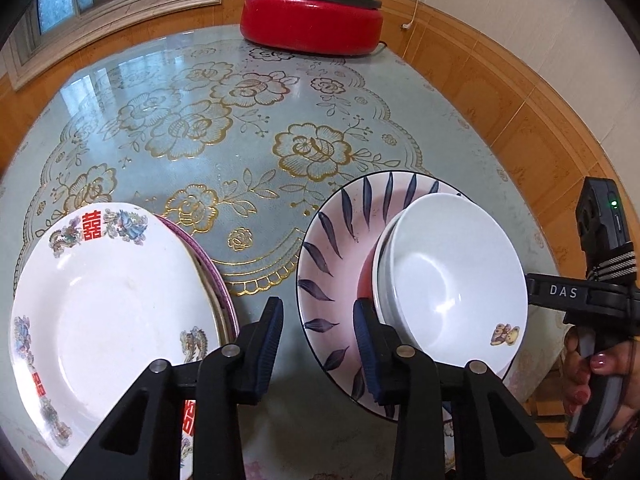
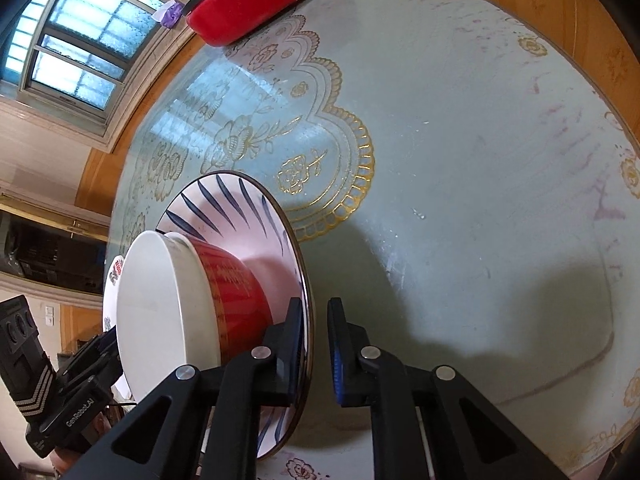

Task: Organize plates and bowls
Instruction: 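Lift the blue leaf plate with the bowls off the table, tilting it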

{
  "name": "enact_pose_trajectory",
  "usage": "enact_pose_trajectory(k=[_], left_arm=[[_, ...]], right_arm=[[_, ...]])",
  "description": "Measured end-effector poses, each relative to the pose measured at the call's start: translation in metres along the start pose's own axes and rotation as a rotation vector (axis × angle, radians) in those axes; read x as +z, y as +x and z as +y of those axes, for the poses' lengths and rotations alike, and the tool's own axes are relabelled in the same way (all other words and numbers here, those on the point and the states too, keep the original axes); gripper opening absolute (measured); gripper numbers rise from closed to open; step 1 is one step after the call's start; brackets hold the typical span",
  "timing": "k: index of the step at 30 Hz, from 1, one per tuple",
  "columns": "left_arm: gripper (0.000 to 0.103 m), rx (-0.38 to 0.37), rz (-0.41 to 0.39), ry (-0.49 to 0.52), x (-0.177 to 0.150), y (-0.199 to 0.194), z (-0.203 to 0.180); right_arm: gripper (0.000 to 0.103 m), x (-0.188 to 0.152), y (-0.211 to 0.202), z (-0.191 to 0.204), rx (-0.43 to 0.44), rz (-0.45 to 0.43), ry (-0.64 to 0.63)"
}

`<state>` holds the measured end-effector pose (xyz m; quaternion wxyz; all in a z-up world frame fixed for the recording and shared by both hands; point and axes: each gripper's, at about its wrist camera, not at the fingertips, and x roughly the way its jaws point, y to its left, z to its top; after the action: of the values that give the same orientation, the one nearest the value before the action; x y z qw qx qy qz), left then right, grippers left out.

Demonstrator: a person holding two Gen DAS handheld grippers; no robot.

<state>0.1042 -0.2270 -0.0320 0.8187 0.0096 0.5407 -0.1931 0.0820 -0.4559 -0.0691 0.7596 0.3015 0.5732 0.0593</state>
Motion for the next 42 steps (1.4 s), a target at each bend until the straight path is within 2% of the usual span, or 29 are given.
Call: enact_pose_trajectory(k=[1, 4, 10, 16, 20, 25, 29, 33, 36, 42], left_arm=[[0.028, 0.002, -0.004, 0.005, 0.001, 0.000, -0.002], [0.027, 0.014, -0.014, 0.029, 0.004, 0.002, -0.007], [0.028, -0.055, 0.026, 0.056, 0.004, 0.016, -0.018], [0.031, -0.078, 0.012, -0.046, 0.015, 0.026, -0.003], [0.029, -0.061, 0.021, -0.026, 0.016, 0.035, -0.007], [0.024, -0.109, 0.023, -0.055, 0.017, 0.040, -0.002], [0.021, -0.119, 0.019, -0.041, 0.017, 0.042, -0.004], [0.012, -0.151, 0.029, -0.037, 0.017, 0.044, -0.004], [0.012, -0.154, 0.021, -0.019, 0.015, 0.046, -0.006], [0.012, -0.181, -0.002, -0.057, 0.015, 0.050, 0.000]], right_arm=[[0.011, 0.001, 0.000, 0.002, -0.003, -0.001, -0.009], [0.011, 0.004, -0.001, 0.007, -0.022, -0.001, -0.044], [0.011, 0.015, -0.013, -0.003, -0.083, -0.030, -0.058], [0.011, 0.016, -0.007, -0.015, -0.020, 0.001, -0.016], [0.011, 0.014, -0.005, -0.022, 0.006, 0.001, 0.004], [0.012, 0.017, -0.006, -0.021, 0.004, -0.005, -0.075], [0.012, 0.022, -0.007, -0.020, 0.013, -0.005, -0.106], [0.012, 0.032, -0.004, -0.019, 0.027, 0.017, -0.118], [0.012, 0.036, -0.002, -0.020, 0.039, 0.036, -0.110], [0.012, 0.040, 0.000, -0.020, 0.034, 0.051, -0.152]])
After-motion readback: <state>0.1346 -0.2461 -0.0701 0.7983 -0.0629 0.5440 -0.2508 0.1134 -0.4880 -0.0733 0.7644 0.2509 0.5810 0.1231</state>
